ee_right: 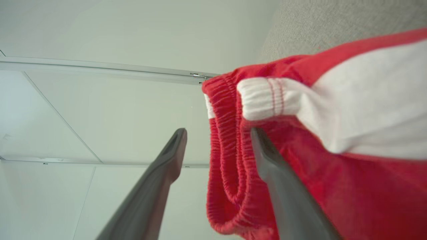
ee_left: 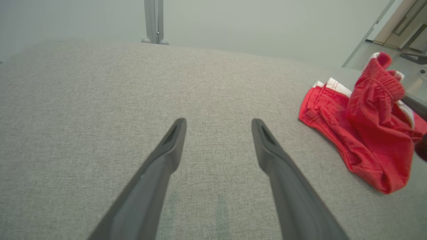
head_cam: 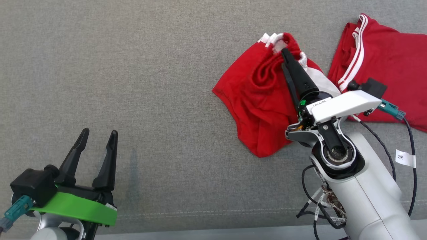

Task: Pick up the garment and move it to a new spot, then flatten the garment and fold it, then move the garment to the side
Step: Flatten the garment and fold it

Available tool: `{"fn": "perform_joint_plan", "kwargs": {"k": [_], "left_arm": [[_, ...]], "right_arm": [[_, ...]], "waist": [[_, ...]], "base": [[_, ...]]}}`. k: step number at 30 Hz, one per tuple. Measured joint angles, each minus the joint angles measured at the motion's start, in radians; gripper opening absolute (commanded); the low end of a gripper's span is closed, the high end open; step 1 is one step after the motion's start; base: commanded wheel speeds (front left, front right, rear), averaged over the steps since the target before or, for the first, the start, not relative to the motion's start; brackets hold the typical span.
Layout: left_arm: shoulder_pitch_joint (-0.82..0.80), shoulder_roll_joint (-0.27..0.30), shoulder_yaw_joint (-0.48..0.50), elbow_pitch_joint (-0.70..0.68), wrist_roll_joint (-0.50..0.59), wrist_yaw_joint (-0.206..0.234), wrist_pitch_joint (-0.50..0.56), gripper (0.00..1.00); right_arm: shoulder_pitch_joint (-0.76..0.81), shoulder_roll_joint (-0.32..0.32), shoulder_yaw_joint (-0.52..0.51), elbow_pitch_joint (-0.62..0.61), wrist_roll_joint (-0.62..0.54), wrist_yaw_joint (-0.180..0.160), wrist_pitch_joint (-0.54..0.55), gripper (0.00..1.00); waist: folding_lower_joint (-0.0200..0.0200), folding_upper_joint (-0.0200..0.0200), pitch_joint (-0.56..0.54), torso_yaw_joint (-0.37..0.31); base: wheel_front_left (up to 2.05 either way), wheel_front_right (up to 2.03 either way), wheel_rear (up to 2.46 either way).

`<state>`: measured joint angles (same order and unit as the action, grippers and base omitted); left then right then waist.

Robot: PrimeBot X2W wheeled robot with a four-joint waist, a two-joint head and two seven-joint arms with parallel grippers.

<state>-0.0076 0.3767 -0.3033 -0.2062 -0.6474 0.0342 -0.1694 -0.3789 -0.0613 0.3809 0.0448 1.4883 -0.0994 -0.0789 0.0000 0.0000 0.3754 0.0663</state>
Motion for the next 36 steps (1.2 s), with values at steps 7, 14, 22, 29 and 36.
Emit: {"fn": "perform_joint_plan", "kwargs": {"k": [7, 14, 22, 29, 36], "left_arm": [[-0.014, -0.011, -0.009, 0.009, 0.000, -0.003, 0.000, 1.00], [-0.018, -0.021, -0.015, 0.038, 0.000, -0.008, -0.012, 1.00], [-0.018, -0.030, -0.004, 0.067, 0.000, -0.008, -0.031, 1.00], [-0.005, -0.039, 0.004, 0.081, -0.001, -0.006, -0.043, 1.00], [0.040, -0.045, 0.008, 0.096, -0.001, 0.001, -0.052, 1.00]], "right_arm": [[-0.067, 0.000, 0.026, 0.040, 0.009, -0.004, -0.021, 1.00], [-0.112, -0.002, 0.065, 0.121, 0.006, -0.008, -0.028, 1.00], [-0.145, -0.063, 0.163, 0.151, -0.225, 0.048, -0.079, 1.00], [-0.115, -0.173, 0.209, 0.156, -0.399, 0.056, -0.142, 1.00], [-0.009, -0.253, 0.243, 0.150, -0.555, 0.032, -0.160, 1.00]], "waist": [[0.0000, 0.0000, -0.009, 0.015], [0.0000, 0.0000, -0.026, 0.031], [0.0000, 0.0000, -0.071, 0.028], [0.0000, 0.0000, -0.126, 0.011], [0.0000, 0.0000, -0.178, -0.007]], "base": [[0.00, 0.00, 0.00], [0.00, 0.00, 0.00], [0.00, 0.00, 0.00], [0.00, 0.00, 0.00], [0.00, 0.00, 0.00]]}}
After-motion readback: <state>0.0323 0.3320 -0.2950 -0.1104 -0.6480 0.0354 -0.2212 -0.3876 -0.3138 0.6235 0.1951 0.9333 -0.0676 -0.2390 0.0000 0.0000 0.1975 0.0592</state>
